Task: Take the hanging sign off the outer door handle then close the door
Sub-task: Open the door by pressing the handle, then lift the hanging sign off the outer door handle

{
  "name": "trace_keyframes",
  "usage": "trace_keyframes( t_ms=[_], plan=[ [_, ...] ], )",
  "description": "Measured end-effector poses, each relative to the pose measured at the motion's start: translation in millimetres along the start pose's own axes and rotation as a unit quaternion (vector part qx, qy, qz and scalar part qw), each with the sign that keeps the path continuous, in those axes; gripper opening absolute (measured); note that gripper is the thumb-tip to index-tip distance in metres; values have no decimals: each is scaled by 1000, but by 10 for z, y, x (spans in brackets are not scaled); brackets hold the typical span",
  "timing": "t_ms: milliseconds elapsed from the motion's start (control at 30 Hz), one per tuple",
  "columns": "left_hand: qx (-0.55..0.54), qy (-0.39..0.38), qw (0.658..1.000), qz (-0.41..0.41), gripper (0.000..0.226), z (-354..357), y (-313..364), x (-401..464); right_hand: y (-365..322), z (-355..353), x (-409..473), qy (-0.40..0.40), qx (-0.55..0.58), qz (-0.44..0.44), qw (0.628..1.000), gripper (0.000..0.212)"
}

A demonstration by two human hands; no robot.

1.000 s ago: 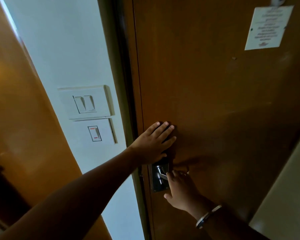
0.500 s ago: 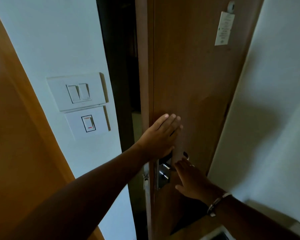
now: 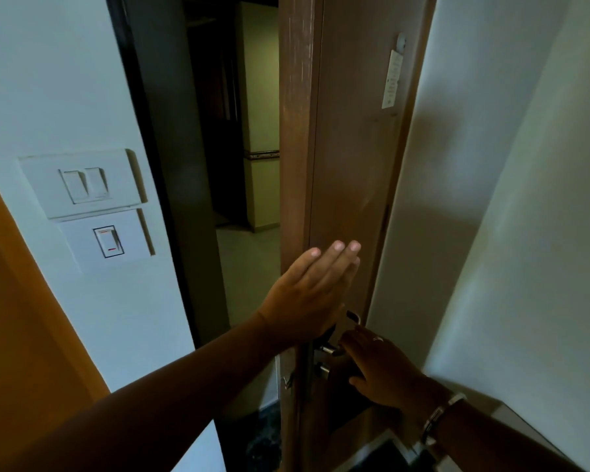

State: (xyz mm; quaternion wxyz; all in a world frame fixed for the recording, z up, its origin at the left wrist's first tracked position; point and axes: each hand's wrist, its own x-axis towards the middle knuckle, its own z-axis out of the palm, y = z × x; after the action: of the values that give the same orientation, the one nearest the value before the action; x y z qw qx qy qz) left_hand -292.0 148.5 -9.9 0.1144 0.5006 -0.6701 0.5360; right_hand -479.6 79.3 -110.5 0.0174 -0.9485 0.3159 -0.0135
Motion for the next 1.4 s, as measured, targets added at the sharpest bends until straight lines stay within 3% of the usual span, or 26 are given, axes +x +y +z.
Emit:
trace_keyframes(
  t_ms=[67, 267, 400, 567, 767, 933, 1100, 1200, 1300, 1400],
  plan=[
    [-17, 35, 999, -30, 73, -73, 100, -15, 83, -103, -172, 26, 8, 4, 1000, 66],
    [-80, 48, 986, -136, 83, -116, 128, -274, 54, -789, -614, 278, 104, 8, 955, 65],
    [-134, -62, 975, -167, 84, 62, 134, -512, -36, -1391, -860, 414, 65, -29, 907, 68],
    [-203, -208, 954, -76, 77, 484, 333, -732, -274, -2007, -1047, 454, -39, -98, 885, 69],
    [-276, -200, 936, 87, 88, 1065, 756, -526, -431, -2333, -841, 355, -274, -102, 888, 65],
    [-339, -158, 898, 231, 75, 1327, 1070, -133, -271, -2376, -573, 180, -426, 7, 887, 73],
    [-407, -114, 838, 345, 50, 1498, 1355, 231, 113, -2194, -489, 0, -480, 134, 867, 75],
    [-438, -133, 804, 379, 29, 1528, 1538, 413, 347, -2101, -549, -44, -494, 197, 846, 72],
    [-538, -194, 734, 366, 16, 1490, 1668, 540, 503, -2032, -631, -93, -538, 227, 806, 71],
    [-546, -224, 720, 365, 21, 1415, 1801, 650, 618, -2005, -715, -114, -566, 240, 781, 73]
  ],
)
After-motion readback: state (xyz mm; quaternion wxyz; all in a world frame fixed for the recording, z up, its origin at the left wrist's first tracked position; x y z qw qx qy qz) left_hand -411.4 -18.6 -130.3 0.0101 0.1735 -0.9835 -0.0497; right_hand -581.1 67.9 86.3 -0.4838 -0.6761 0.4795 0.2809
